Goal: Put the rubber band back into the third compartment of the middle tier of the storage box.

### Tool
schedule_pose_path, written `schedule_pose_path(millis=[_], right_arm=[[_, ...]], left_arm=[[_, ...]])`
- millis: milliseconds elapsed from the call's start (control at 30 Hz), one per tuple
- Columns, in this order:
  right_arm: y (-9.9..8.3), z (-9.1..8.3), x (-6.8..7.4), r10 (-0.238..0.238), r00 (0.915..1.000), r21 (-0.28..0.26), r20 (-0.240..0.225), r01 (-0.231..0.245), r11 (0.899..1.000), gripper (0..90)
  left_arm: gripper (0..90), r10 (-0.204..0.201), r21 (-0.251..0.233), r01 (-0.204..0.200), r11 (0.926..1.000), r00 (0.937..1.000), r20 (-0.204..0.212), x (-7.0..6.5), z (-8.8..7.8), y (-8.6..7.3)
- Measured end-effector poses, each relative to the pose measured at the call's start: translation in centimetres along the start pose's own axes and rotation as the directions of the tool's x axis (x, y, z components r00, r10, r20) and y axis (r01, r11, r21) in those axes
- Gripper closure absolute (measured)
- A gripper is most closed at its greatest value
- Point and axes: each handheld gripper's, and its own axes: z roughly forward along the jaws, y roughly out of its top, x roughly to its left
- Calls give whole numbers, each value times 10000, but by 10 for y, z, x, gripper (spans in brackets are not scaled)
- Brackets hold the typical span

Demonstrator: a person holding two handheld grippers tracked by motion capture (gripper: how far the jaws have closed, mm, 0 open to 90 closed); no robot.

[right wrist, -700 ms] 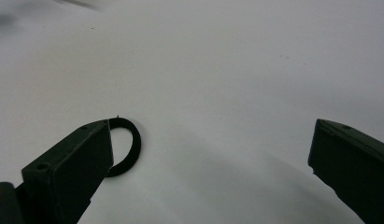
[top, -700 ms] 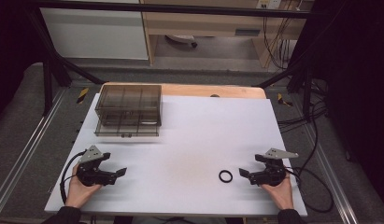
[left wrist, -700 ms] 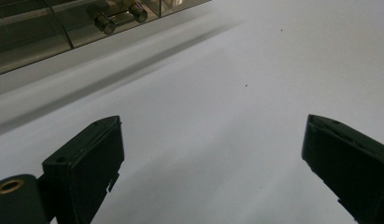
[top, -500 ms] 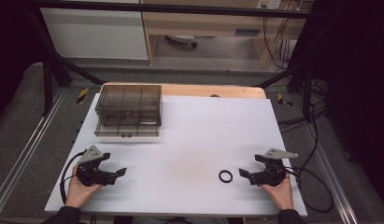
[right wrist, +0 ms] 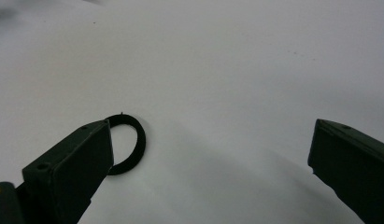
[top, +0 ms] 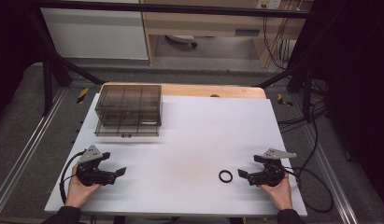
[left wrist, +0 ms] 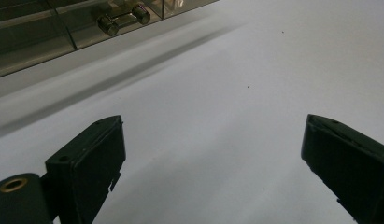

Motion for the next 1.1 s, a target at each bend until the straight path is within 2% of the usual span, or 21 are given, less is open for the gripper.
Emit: schedule_pose_path(millis=[467, 633, 800, 933, 1100], right_arm=[[7, 8, 10, -113, 9999, 191, -77, 115, 9998, 10], [9, 10, 13, -285, 9996, 226, -29, 285, 9993, 11], [11, 15, 17, -408, 9991, 487, -64, 411, 9980, 17], [10, 19, 19, -311, 9995, 689, -55, 314, 9971, 31], [12, 23, 23, -351, 9994, 765, -50, 354, 9964, 54]], left_arm=[[62, -77, -73, 77, 9999, 10000, 19, 1, 0, 0], [62, -130, -123, 130, 9998, 9999, 16, 1, 0, 0], [62, -123, -118, 123, 9999, 9999, 11, 1, 0, 1], [62, -135, -107, 136, 9999, 9999, 16, 2, 0, 0], [61, -119, -102, 119, 9999, 9999, 12, 1, 0, 0]])
